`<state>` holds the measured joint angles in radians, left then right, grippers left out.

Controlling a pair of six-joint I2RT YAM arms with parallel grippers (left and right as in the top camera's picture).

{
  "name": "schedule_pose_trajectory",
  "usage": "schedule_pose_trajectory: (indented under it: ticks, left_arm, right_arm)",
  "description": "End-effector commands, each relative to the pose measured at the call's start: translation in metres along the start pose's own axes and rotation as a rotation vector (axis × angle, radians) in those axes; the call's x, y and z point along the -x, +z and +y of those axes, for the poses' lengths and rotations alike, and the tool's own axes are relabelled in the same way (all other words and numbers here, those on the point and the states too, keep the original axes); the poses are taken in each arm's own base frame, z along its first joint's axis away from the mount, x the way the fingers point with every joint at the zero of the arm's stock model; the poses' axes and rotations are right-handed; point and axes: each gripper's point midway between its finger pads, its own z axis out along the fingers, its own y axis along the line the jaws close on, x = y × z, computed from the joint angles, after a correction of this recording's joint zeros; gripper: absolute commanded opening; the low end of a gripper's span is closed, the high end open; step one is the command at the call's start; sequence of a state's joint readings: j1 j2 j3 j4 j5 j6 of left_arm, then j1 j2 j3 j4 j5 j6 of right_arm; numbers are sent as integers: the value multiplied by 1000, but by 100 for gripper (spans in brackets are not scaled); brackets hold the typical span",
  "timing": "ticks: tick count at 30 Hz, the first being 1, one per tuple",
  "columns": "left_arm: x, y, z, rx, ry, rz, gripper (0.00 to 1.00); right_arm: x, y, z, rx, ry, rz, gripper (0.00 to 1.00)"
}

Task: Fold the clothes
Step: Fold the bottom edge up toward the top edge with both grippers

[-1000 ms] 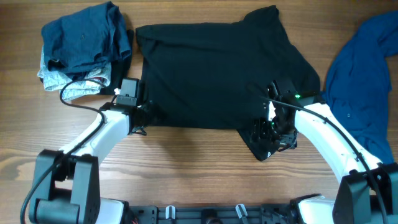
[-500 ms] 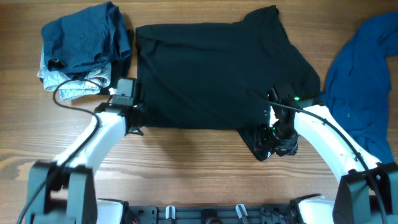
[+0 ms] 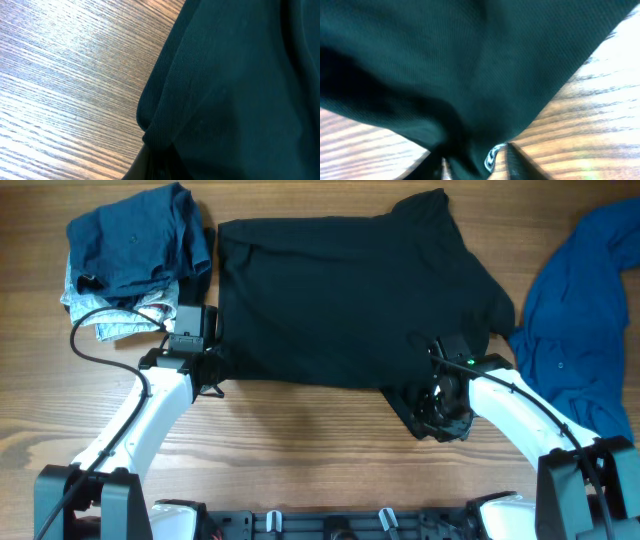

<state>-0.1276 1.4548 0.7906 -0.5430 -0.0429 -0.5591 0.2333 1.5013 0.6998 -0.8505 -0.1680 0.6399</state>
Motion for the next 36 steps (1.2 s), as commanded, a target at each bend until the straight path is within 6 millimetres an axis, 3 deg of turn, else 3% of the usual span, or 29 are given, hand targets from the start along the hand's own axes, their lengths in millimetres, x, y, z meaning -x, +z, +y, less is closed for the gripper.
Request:
schedule_pose_trajectory:
  ticks: [1,6,14,21,23,27,29,36]
  left_arm:
    - [7,-5,-1,-6,-12,-17,4]
    - [6,-10,0,-5,-11,-16,4]
    - [1,-74,20,19,-15,-88,4]
    - [-4,-100,41,78,-20,-142,4]
    - [-5,-101,45,94,-23,-147,4]
    - [6,-101,37,63,-48,-189,4]
    - [22,-103,26,16,-57,-252,4]
    - [54,-106,3,-71,-74,-368,4]
  right_arm:
    - [0,-1,3,17,33,-10,4]
    - [7,-10,-7,-26,107,-59,4]
    - [17,-88,-38,71,218,-287,4]
    - [16,-106,-55,101,297,-358,4]
    - [28,-113,-61,115,330,-409,4]
    - [64,-130,-43,240,265,-526,4]
    - [90,-143,-31,288,211,-616,4]
    - [128,-168,-16,328,106,-784,4]
